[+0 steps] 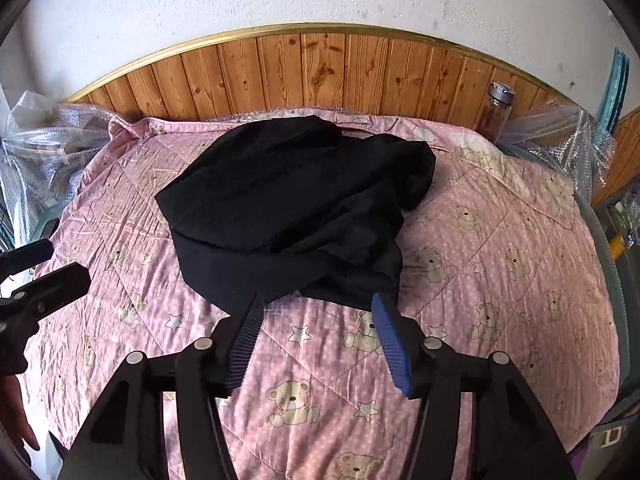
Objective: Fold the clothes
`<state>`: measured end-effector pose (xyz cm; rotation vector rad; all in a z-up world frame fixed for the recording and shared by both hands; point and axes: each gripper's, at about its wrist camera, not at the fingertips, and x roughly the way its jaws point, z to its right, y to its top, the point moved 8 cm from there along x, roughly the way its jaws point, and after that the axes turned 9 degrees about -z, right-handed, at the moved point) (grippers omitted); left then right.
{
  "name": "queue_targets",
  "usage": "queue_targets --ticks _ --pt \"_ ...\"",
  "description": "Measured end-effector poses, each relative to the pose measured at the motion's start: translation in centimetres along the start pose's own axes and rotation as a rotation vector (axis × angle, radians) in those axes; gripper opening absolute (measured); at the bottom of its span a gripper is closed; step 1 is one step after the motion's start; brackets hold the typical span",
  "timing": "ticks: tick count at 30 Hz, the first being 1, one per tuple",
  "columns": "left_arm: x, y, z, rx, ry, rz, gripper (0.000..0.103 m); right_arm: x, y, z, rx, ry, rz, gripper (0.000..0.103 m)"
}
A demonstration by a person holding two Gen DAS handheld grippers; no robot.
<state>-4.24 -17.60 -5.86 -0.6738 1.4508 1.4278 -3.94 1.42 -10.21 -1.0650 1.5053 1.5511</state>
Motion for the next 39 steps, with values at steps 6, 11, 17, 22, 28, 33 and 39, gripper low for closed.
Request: queue_targets --ticks 6,11,17,22,28,33,39 --pt "5.0 2.1 -1.3 -0.031 0.037 -0.054 0.102 5.5 1.1 3.0 0.019 0.057 -0.122 0.061" --pt "12.0 2.7 -3.1 -0.083 0.068 -0.104 0.102 10.8 4.7 6.3 0.035 0.042 -0.165 0.065" --pt "18.9 3.5 -2.5 -0.169 -0.027 -0.183 0.102 18.8 6.8 8.0 0.034 0.082 -0.259 0.065" --pt "20.9 4.5 -2.8 -0.078 0.038 -0.248 0.101 19.4 7.1 7.1 -0.038 0.171 -0.253 0.007" --pt "16.1 3.7 -4.7 -0.161 -0.062 -0.206 0.017 8.2 5.8 8.8 -0.094 0.276 -0.073 0.002" --pt "10.0 -4.2 -10.8 -0.263 0.015 -0.217 0.013 8.9 -2.0 10.2 -0.153 0.228 -0.227 0.004" --pt "10.6 -6.3 -13.3 -0.442 -0.07 -0.229 0.043 10.0 4.5 13.8 0.011 0.221 -0.157 0.059"
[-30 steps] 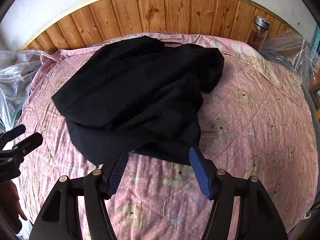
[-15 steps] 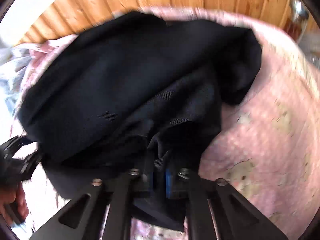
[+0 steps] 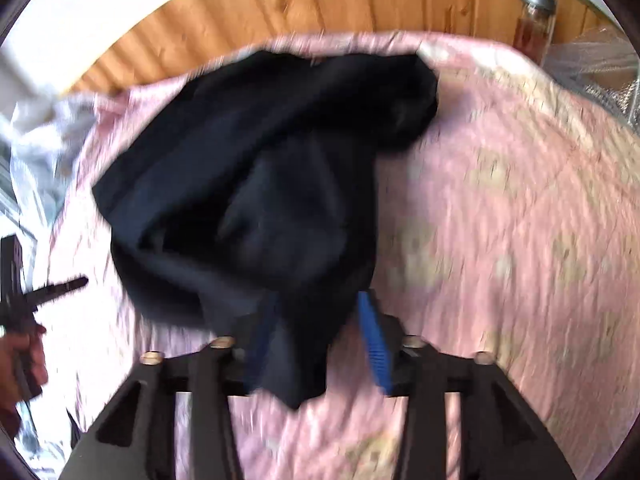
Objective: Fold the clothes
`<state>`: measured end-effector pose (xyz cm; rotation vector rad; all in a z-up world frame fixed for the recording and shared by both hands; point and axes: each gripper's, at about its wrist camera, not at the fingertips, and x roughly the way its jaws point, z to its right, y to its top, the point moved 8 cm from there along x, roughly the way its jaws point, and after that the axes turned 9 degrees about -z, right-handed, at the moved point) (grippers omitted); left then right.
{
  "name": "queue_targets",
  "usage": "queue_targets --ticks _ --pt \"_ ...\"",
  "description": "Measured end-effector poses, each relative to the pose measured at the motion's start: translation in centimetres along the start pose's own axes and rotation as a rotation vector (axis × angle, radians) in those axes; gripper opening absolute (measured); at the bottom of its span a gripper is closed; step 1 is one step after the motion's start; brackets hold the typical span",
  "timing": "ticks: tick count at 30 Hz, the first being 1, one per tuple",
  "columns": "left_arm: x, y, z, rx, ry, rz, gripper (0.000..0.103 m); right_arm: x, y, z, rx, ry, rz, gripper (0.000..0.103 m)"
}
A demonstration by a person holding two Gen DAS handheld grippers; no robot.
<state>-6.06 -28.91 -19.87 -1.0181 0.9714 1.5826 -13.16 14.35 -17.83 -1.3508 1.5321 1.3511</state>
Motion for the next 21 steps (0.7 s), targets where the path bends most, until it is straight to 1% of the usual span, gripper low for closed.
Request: queue_targets --ticks 1,2,3,4,5,7,8,9,10,11,12,13,14,15,16,17,18,19,20,21 --pt "-0.3 0.7 1.4 0.014 -0.029 0.027 0.063 0.0 2.1 0.6 0.018 0.008 0.028 0.063" --pt "-0.5 1.7 3.0 0.033 -0.059 0.05 0.072 0.3 4.3 1.3 0.04 0.022 0.042 0.065" --pt "-0.6 3.4 4.9 0.049 -0.088 0.061 0.073 1.2 6.6 2.4 0.073 0.037 0.051 0.067" --pt "-0.6 5.0 6.8 0.056 -0.097 0.058 0.074 2.5 8.8 3.5 0.112 0.054 0.052 0.067" --pt "-0.1 6.4 8.8 0.06 -0.092 0.049 0.074 4.0 10.6 4.4 0.154 0.071 0.038 0.068" --pt "1.4 8.1 11.0 0.084 -0.123 0.031 0.074 7.1 13.6 5.6 0.244 0.097 -0.024 0.066" --pt "2.5 8.5 12.1 0.098 -0.108 0.007 0.074 8.4 14.4 6.0 0.28 0.149 -0.055 0.047" --pt "3.7 8.9 13.5 0.116 -0.122 -0.012 0.074 9.3 14.8 6.1 0.304 0.201 -0.08 0.027" --pt "4.3 8.6 14.7 0.154 -0.138 -0.028 0.071 9.6 15.0 6.4 0.311 0.218 -0.088 0.002" --pt "4.4 8.2 16.3 0.217 -0.144 -0.026 0.053 8.8 15.1 6.6 0.304 0.223 -0.066 0.002" --pt "4.5 7.4 17.8 0.297 -0.137 -0.038 0.045 6.9 15.0 7.0 0.289 0.232 -0.01 0.001" --pt "4.4 5.8 19.5 0.382 -0.131 -0.049 0.034 4.4 14.6 8.0 0.276 0.224 0.054 0.001" --pt "4.1 3.7 21.5 0.462 -0.172 -0.067 0.026 1.8 13.7 9.4 0.273 0.198 0.11 0.001" --pt "3.7 1.1 23.5 0.536 -0.233 -0.103 0.024 -0.7 12.3 11.4 0.28 0.161 0.152 0.001" --pt "3.6 -1.9 25.1 0.605 -0.271 -0.147 0.022 -2.3 10.5 13.7 0.291 0.098 0.169 0.001" --pt "3.7 -5.0 26.3 0.666 -0.295 -0.197 0.022 -3.1 8.5 16.1 0.304 0.019 0.161 0.001" --pt "3.8 -7.5 26.9 0.713 -0.291 -0.234 0.022 -2.9 6.1 18.6 0.326 -0.056 0.125 0.001" --pt "3.9 -9.2 27.0 0.738 -0.289 -0.259 0.023 -1.9 3.6 21.1 0.354 -0.12 0.061 0.001" --pt "3.8 -10.4 26.7 0.743 -0.303 -0.281 0.026 -0.8 1.2 23.3 0.373 -0.179 -0.009 0.001" --pt "3.5 -10.8 26.0 0.741 -0.294 -0.282 0.029 -0.3 -0.8 24.9 0.385 -0.239 -0.057 0.002"
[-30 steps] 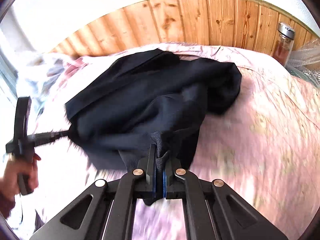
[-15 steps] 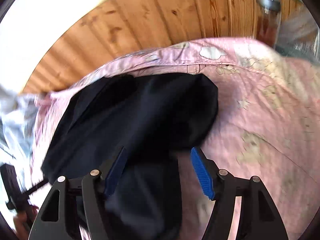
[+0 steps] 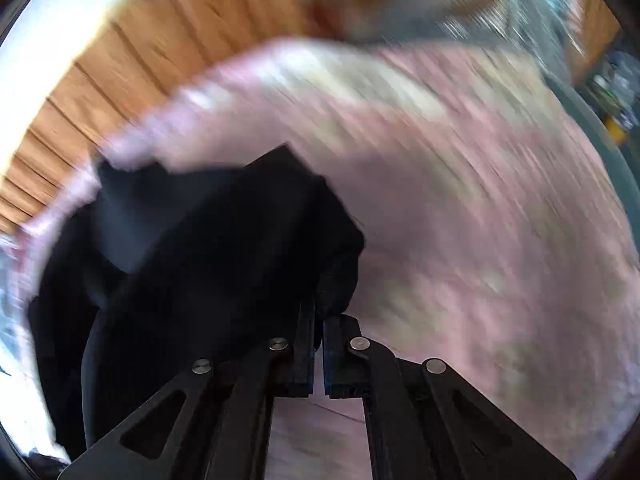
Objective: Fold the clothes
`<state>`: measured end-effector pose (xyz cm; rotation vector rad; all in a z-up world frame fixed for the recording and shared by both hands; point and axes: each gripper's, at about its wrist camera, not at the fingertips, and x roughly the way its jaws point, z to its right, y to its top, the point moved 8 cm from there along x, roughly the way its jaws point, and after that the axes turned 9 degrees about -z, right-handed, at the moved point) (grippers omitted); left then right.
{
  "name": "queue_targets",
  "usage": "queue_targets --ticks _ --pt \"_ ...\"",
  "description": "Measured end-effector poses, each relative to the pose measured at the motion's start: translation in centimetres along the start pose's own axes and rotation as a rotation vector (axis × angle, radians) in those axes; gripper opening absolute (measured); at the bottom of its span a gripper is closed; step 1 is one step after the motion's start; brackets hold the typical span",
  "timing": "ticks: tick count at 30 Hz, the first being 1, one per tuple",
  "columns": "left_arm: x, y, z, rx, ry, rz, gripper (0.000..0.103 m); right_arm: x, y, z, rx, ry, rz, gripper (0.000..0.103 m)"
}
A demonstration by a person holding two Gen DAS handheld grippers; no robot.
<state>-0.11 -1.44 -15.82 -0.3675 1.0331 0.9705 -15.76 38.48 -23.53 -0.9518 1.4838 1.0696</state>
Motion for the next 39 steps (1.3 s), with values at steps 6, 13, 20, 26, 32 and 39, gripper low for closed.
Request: queue_targets --ticks 6,13,20,26,32,39 --pt "-8.8 -1.7 -8.1 -0.19 0.005 0.165 0.061 -7.5 0.1 -1.0 -0.013 -0.042 0.153 0.034" --pt "-10.6 6.8 -22.1 -0.575 0.038 0.273 0.089 -8.9 4.0 -17.1 -0.295 0.119 0.246 0.06" --pt "-5.0 13.6 -25.8 -0.697 -0.08 0.322 0.003 -3.2 3.3 -16.4 -0.252 0.116 0.088 0.004" --pt "-19.3 3.5 -25.4 -0.715 0.005 0.679 0.002 -6.9 1.8 -5.0 -0.068 0.107 0.2 0.001" --pt "-20.2 -15.9 -28.3 -0.947 0.318 0.528 0.003 -0.8 -4.0 1.3 0.114 0.077 -0.032 0.01" --pt "-15.6 -22.8 -30.2 -1.089 0.131 0.487 0.022 -2.8 -7.3 -2.5 0.188 0.27 -0.063 0.057"
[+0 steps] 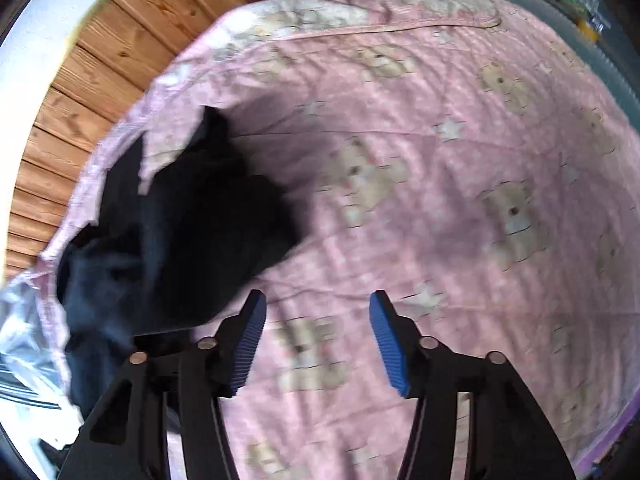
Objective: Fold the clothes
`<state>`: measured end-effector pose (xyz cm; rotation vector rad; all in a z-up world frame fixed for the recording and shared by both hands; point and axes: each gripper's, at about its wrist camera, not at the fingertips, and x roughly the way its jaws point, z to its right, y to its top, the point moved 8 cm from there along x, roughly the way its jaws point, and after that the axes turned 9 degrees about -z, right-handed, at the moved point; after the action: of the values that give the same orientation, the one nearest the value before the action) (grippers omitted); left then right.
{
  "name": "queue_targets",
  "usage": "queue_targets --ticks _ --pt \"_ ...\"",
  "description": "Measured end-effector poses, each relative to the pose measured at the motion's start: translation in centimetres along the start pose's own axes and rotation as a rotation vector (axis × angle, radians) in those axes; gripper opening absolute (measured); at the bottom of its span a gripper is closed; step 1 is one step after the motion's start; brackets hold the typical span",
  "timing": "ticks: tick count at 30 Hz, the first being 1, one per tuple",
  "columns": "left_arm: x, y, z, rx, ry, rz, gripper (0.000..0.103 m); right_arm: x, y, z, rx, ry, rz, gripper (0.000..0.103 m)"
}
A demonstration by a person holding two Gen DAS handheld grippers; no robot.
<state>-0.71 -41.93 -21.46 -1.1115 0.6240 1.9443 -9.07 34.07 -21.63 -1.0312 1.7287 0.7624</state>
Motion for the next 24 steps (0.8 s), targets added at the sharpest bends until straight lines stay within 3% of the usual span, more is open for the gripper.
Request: queue_targets --ticks 2,7,8,11,12,15,16,18,19,22,24 --pt "-1.0 0.0 0.4 0.023 -0.009 0.015 0.032 -0.1 0.9 -1.5 -0.003 0.01 0.014 0.058" --pt "-5.3 0.5 -0.2 0.156 0.067 0.044 0.047 -0.2 5.5 -5.4 -0.124 -0.143 0.135 0.062" --pt "-5.9 0.7 -0.4 0.175 0.085 0.041 0.049 0.7 6.3 -6.4 -0.174 -0.163 0.122 0.066" --pt "-7.0 1.4 -0.9 0.194 0.117 0.052 0.051 5.8 7.9 -8.7 -0.319 -0.239 -0.025 0.065" --pt "-6.9 1.8 -0.9 0.195 0.118 0.053 0.052 7.5 8.1 -8.7 -0.345 -0.279 -0.074 0.061" --pt "-5.2 2.6 0.4 0.203 0.087 0.02 0.054 8.2 8.0 -9.7 -0.415 -0.283 -0.105 0.015" --pt "-4.5 3.1 0.9 0.216 0.085 0.013 0.054 7.5 8.0 -10.3 -0.441 -0.273 -0.096 0.009" --pt "-3.0 4.5 2.1 0.247 0.082 0.0 0.055 4.4 9.1 -11.2 -0.467 -0.269 -0.008 0.007" --pt "-2.4 5.3 2.6 0.257 0.085 0.002 0.055 1.7 10.3 -11.4 -0.445 -0.272 0.08 0.007" --pt "-0.6 8.3 4.6 0.295 0.096 0.013 0.055 -6.2 14.2 -10.4 -0.269 -0.228 0.345 0.009" --pt "0.6 10.1 6.2 0.317 0.094 0.019 0.055 -7.4 15.8 -10.2 -0.229 -0.216 0.396 0.026"
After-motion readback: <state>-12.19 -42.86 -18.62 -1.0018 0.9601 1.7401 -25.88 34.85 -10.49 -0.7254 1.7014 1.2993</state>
